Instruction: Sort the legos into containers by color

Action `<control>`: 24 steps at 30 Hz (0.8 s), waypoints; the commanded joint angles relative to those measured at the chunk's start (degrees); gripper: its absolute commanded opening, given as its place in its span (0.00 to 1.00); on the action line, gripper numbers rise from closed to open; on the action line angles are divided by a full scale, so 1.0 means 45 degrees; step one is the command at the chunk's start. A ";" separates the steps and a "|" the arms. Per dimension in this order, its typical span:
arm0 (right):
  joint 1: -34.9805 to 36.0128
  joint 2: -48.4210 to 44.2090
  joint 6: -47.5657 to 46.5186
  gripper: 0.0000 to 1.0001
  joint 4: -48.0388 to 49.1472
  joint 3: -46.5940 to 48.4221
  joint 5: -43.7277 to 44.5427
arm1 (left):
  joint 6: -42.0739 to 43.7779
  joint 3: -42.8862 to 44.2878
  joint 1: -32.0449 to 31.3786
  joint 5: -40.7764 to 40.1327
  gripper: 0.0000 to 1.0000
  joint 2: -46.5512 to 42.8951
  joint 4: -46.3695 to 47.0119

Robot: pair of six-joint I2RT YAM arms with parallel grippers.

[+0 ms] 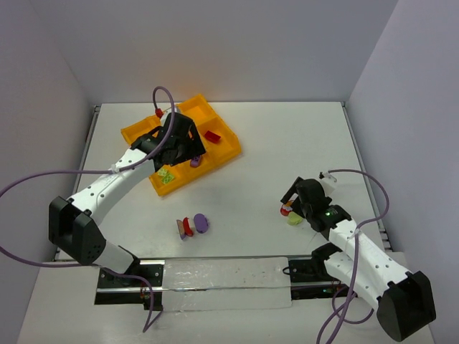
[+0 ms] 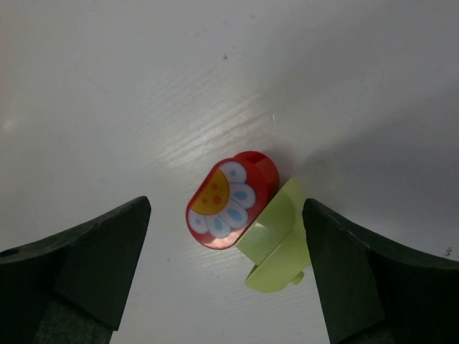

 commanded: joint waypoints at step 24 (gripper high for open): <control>0.4988 0.5762 -0.0817 0.93 0.3789 0.2814 -0.1874 | 0.0284 -0.0027 -0.0111 0.0198 0.81 -0.0549 0.0087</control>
